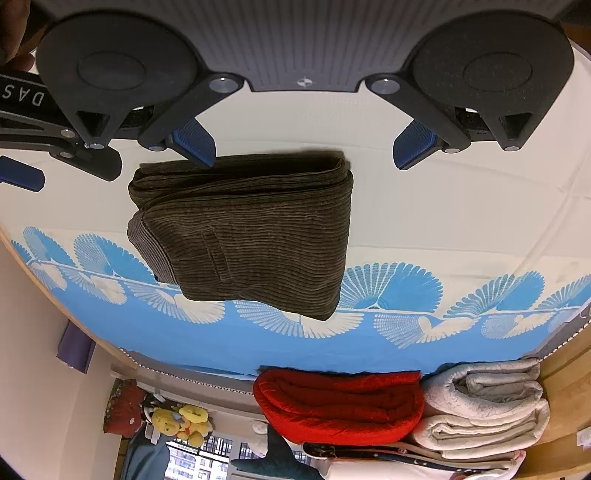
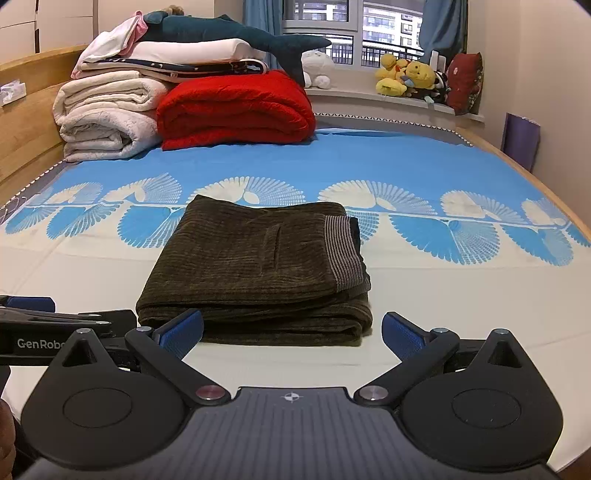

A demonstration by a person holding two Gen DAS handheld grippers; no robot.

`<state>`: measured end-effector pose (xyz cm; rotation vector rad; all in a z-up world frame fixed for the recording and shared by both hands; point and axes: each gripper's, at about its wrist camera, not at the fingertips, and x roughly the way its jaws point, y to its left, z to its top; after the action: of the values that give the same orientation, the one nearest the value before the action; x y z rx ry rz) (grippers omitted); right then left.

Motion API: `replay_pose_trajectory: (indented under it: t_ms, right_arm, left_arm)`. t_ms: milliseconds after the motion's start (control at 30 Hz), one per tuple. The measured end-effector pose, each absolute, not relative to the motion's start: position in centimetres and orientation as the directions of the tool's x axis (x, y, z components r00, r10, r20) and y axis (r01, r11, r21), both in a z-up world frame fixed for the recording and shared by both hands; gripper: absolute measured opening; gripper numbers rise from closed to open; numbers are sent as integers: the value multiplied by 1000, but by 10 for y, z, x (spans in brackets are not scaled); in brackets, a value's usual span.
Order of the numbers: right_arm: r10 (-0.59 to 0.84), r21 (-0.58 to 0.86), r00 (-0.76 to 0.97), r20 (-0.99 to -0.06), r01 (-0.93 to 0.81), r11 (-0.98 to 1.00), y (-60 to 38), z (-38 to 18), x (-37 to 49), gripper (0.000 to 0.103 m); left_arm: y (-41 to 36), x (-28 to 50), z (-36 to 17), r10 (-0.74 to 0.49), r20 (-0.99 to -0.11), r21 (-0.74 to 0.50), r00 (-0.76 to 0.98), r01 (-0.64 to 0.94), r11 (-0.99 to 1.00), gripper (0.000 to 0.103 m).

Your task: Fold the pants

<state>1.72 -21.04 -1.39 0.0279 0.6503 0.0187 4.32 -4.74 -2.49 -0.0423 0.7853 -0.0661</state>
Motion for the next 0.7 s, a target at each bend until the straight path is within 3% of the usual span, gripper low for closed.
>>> replay_pose_trajectory:
  t_ms: [700]
  right_arm:
    - [31,39,792,-609,-9,999,-211,-15,16,102]
  left_arm:
    - [-47,43,-25,-77,-705,-63,705,46,997,102]
